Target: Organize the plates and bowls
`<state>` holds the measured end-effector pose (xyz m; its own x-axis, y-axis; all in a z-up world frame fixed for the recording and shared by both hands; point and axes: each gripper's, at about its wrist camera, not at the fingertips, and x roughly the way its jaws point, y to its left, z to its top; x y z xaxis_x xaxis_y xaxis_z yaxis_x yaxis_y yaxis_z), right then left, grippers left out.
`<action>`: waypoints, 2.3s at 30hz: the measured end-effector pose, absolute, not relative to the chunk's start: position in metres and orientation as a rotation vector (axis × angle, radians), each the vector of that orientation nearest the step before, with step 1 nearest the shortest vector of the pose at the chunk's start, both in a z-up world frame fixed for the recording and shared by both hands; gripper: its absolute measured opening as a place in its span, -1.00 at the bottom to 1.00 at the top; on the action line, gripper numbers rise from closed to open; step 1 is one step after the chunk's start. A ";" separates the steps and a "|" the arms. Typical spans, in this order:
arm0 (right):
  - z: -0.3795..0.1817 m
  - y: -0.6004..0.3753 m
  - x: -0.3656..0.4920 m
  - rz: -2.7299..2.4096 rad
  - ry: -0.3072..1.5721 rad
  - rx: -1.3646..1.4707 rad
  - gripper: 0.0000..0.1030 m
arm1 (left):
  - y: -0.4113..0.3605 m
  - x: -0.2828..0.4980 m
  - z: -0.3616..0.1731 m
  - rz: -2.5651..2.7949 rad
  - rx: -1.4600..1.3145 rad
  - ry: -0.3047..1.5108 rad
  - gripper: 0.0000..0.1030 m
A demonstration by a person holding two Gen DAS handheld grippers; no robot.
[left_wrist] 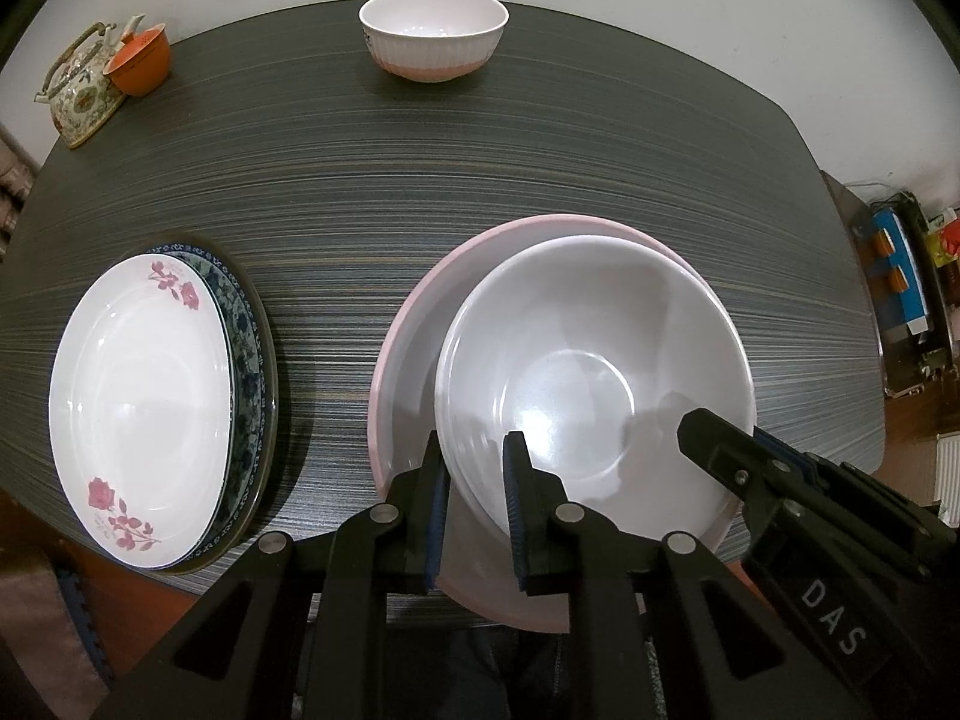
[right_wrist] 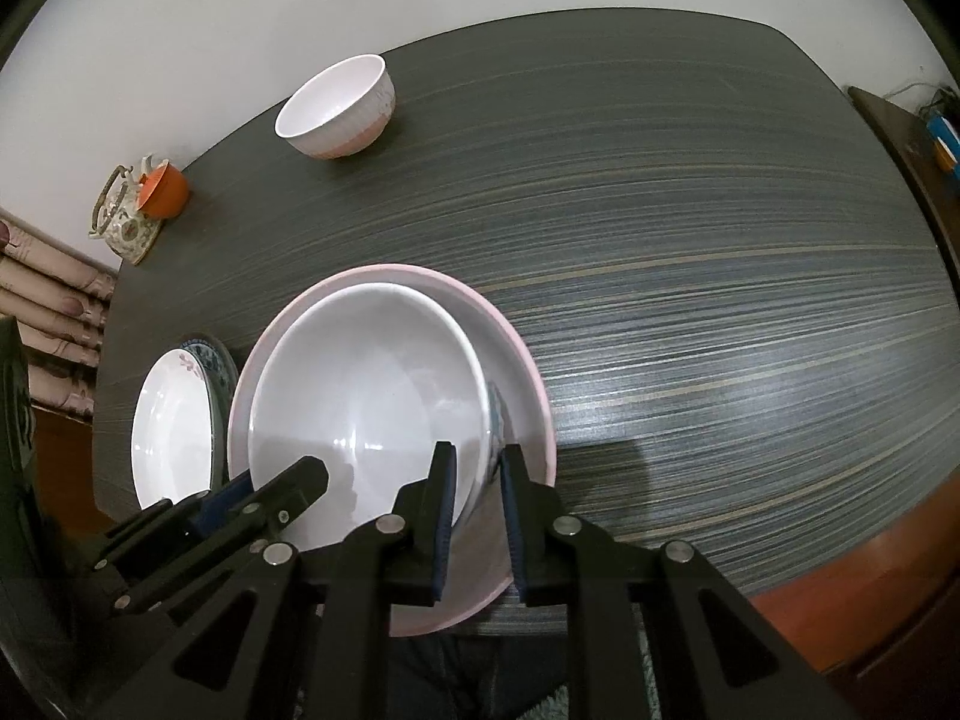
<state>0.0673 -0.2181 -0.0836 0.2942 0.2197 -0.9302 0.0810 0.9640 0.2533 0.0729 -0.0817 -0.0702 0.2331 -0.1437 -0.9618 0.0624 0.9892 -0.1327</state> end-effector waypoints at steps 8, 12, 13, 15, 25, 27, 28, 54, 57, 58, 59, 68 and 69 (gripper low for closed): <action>-0.081 -0.216 0.068 0.087 1.269 0.275 -0.64 | -0.081 0.072 -0.069 -0.145 -0.078 1.324 -0.63; -0.078 -0.216 0.067 0.090 1.257 0.273 -0.64 | -0.080 0.072 -0.067 -0.142 -0.078 1.314 -0.61; -0.077 -0.216 0.067 0.088 1.253 0.273 -0.64 | -0.079 0.071 -0.067 -0.141 -0.076 1.312 -0.60; -0.076 -0.217 0.066 0.090 1.248 0.277 -0.64 | -0.078 0.071 -0.066 -0.141 -0.076 1.308 -0.58; -0.062 -0.225 0.060 0.087 1.189 0.276 -0.64 | -0.079 0.068 -0.045 -0.159 -0.055 1.222 -0.49; -0.057 -0.227 0.060 0.086 1.170 0.270 -0.64 | -0.079 0.067 -0.041 -0.167 -0.053 1.200 -0.47; -0.055 -0.228 0.060 0.084 1.163 0.271 -0.64 | -0.078 0.067 -0.038 -0.165 -0.052 1.188 -0.46; -0.042 -0.240 0.139 0.161 1.139 0.264 -0.65 | 0.003 0.138 -0.019 0.023 -0.148 1.114 -0.40; -0.041 -0.234 0.160 0.176 1.137 0.282 -0.65 | 0.010 0.156 -0.018 0.022 -0.162 1.117 -0.36; -0.040 -0.231 0.169 0.179 1.136 0.278 -0.65 | 0.011 0.161 -0.018 0.023 -0.164 1.117 -0.36; -0.039 -0.229 0.175 0.176 1.139 0.281 -0.65 | 0.012 0.167 -0.018 0.023 -0.167 1.119 -0.36; -0.044 -0.203 0.248 0.206 1.167 0.324 -0.65 | 0.024 0.236 -0.032 -0.020 -0.256 1.183 -0.36; -0.046 -0.201 0.254 0.204 1.171 0.328 -0.65 | 0.023 0.246 -0.034 -0.033 -0.267 1.193 -0.36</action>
